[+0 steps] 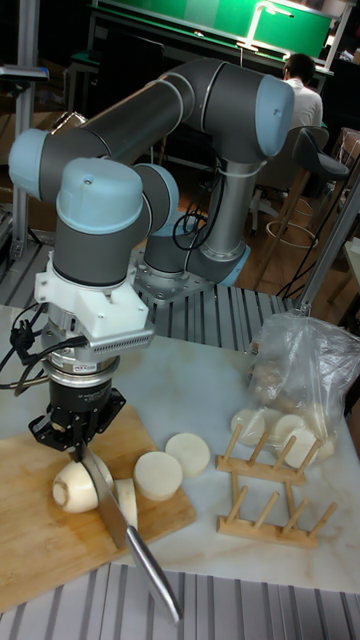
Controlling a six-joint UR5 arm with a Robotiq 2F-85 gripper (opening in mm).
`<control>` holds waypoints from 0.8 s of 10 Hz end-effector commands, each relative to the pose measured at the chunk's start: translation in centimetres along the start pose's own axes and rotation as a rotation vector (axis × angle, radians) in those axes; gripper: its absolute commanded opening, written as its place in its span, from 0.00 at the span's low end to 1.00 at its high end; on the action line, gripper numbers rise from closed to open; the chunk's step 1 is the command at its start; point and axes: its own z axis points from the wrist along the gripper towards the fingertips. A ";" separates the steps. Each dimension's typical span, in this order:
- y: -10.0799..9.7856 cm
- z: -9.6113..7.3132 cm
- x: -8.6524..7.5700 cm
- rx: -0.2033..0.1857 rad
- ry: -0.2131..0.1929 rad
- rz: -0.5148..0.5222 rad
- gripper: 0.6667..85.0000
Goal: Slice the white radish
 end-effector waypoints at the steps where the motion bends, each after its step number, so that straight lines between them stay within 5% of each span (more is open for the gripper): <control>1: 0.2 -0.5 0.3 -0.005 0.007 0.007 0.02; 4: 1.8 0.1 -1.1 0.009 0.000 0.048 0.12; 7: 2.0 -1.0 -2.0 -0.061 -0.069 0.000 0.41; 8: 1.3 -1.7 -0.9 -0.070 -0.045 -0.032 0.42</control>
